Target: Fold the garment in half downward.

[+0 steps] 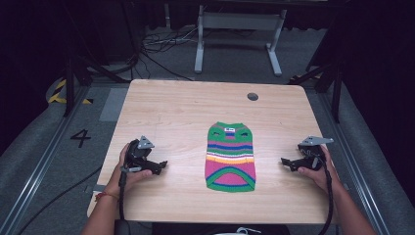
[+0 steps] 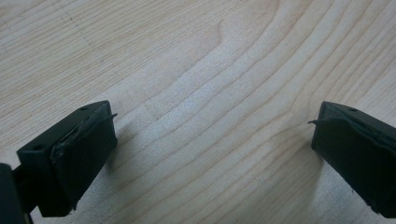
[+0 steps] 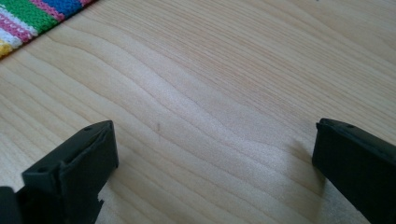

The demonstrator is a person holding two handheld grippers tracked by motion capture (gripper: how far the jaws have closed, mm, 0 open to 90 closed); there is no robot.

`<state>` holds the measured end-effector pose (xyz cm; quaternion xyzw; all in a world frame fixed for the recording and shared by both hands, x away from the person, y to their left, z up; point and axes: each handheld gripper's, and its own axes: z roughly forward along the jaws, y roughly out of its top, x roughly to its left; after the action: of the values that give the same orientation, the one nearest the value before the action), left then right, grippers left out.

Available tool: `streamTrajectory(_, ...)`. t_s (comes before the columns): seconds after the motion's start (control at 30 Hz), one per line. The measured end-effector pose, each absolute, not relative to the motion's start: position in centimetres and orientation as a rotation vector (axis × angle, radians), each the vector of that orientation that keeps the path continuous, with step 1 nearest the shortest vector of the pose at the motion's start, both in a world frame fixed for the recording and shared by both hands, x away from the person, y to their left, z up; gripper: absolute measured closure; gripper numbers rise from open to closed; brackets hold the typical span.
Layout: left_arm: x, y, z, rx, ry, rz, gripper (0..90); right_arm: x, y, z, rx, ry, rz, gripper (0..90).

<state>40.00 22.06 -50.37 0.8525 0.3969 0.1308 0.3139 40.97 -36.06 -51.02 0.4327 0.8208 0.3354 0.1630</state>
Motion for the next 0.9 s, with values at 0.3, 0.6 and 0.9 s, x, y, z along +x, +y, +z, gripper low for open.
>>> streamTrajectory(0.3,39.87,22.09,-50.35,2.247,1.041,0.341,1.4,40.79,-36.05,-51.0,1.258,2.324,0.946,0.4)
streamTrajectory(0.6,39.65,22.19,-50.03,2.25,1.065,0.353,5.8,40.75,-36.21,-50.8,1.27,2.334,0.935,3.9)
streamTrajectory(0.9,40.04,21.7,-49.47,2.221,0.991,0.353,23.3,40.51,-35.95,-50.08,1.209,2.353,0.987,26.5)
